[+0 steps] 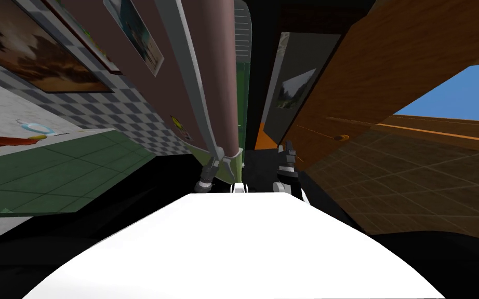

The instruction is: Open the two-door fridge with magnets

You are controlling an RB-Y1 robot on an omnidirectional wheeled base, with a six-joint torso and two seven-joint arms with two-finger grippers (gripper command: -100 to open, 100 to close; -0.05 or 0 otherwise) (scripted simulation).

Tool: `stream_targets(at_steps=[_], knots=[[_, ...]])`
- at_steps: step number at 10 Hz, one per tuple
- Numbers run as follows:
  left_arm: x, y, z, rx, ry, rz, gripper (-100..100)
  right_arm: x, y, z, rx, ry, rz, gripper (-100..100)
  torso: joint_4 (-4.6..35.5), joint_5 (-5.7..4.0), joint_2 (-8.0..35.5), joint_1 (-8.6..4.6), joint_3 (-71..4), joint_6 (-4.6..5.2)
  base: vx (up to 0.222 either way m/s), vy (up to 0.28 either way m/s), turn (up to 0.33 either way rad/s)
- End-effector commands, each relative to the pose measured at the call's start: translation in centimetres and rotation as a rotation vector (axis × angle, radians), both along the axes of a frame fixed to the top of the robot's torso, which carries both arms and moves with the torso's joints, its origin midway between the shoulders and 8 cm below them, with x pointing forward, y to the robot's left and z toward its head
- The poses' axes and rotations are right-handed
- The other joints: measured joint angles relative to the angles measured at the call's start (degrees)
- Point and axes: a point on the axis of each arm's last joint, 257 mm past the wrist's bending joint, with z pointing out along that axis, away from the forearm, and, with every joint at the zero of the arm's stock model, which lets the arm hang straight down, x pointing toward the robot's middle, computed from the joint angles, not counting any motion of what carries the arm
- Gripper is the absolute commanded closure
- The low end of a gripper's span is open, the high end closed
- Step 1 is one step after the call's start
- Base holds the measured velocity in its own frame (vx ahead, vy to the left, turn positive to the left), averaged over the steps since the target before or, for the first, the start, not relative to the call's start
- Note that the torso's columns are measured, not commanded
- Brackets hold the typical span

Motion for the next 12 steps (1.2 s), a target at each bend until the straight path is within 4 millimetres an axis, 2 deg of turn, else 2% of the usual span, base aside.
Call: stream_targets(at_steps=[1, 5, 6, 7, 12], knots=[[-1.2, -0.5, 1.1, -0.01, -0.025, -0.054, 100, 0.0, 0.0, 0.0, 0.0, 0.0, 0.0, 0, 0.04, 0.0, -0.02, 0.14, -0.08, -0.01, -0.247, 0.274, -0.11], [-3.3, -1.7, 1.4, -0.019, -0.025, -0.141, 100, 0.0, 0.0, 0.0, 0.0, 0.0, 0.0, 0, 0.06, -0.17, -0.13, -0.36, -0.17, 0.13, -0.16, 0.239, -0.086], [-2.9, -1.6, 0.2, -0.007, 0.004, -0.126, 100, 0.0, 0.0, 0.0, 0.0, 0.0, 0.0, 0, 0.04, -0.07, 0.17, -0.19, 0.02, 0.15, -0.103, 0.12, -0.038], [-2.7, -2.6, 0.3, -0.015, 0.001, -0.142, 100, 0.0, 0.0, 0.0, 0.0, 0.0, 0.0, 0, -0.1, -0.11, -0.02, -0.68, 0.04, 0.18, -0.075, 0.155, -0.126], [-2.1, -4.2, 0.6, -0.024, -0.008, -0.164, 100, 0.0, 0.0, 0.0, 0.0, 0.0, 0.0, 0, -0.13, 0.03, -0.1, -0.12, -0.07, 0.14, -0.118, 0.216, -0.149]])
